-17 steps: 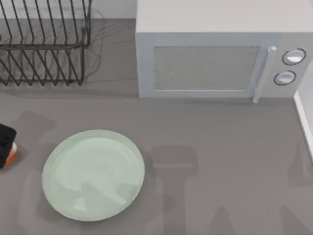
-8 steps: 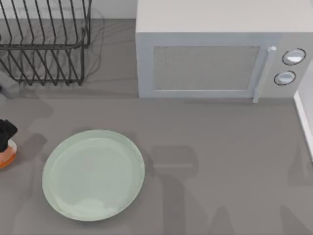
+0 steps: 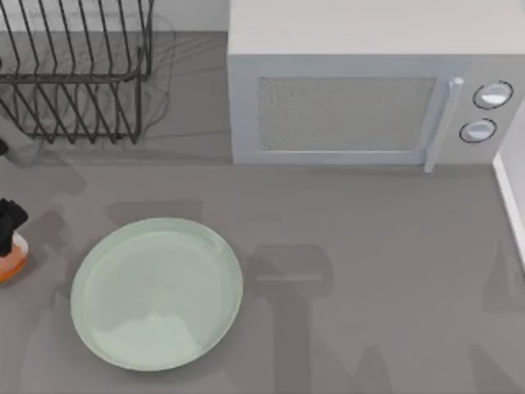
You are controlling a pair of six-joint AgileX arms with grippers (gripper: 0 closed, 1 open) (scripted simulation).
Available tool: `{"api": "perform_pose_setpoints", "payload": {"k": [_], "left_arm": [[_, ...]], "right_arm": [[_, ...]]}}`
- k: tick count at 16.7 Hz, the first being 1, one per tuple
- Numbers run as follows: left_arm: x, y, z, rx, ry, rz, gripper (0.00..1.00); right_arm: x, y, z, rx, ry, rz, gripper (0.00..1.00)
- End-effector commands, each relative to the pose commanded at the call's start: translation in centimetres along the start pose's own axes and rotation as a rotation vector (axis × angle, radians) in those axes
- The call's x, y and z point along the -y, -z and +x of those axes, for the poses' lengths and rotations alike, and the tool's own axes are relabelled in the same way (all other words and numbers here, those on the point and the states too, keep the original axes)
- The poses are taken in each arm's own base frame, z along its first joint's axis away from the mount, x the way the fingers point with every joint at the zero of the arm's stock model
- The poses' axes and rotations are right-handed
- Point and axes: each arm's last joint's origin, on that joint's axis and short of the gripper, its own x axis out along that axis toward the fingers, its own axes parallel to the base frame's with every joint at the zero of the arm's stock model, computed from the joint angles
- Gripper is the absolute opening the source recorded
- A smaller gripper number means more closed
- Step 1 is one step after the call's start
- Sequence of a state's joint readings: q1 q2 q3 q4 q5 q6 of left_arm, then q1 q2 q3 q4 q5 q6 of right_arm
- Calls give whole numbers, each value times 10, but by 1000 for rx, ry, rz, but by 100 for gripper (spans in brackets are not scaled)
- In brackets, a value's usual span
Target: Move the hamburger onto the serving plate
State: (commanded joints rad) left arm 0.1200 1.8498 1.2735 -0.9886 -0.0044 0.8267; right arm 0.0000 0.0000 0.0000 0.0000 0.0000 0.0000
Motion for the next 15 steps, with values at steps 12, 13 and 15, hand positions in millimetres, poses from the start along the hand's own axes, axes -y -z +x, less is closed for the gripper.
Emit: {"api": "perform_pose_setpoints", "payload": {"k": [12, 13, 15], "left_arm": [[0, 0, 80, 0, 0, 0, 100], [0, 0, 80, 0, 0, 0, 100], [0, 0, 80, 0, 0, 0, 100]], "right_arm": [[0, 0, 0, 0, 0, 0, 100], [0, 0, 0, 0, 0, 0, 100], [0, 0, 0, 0, 0, 0, 100]]}}
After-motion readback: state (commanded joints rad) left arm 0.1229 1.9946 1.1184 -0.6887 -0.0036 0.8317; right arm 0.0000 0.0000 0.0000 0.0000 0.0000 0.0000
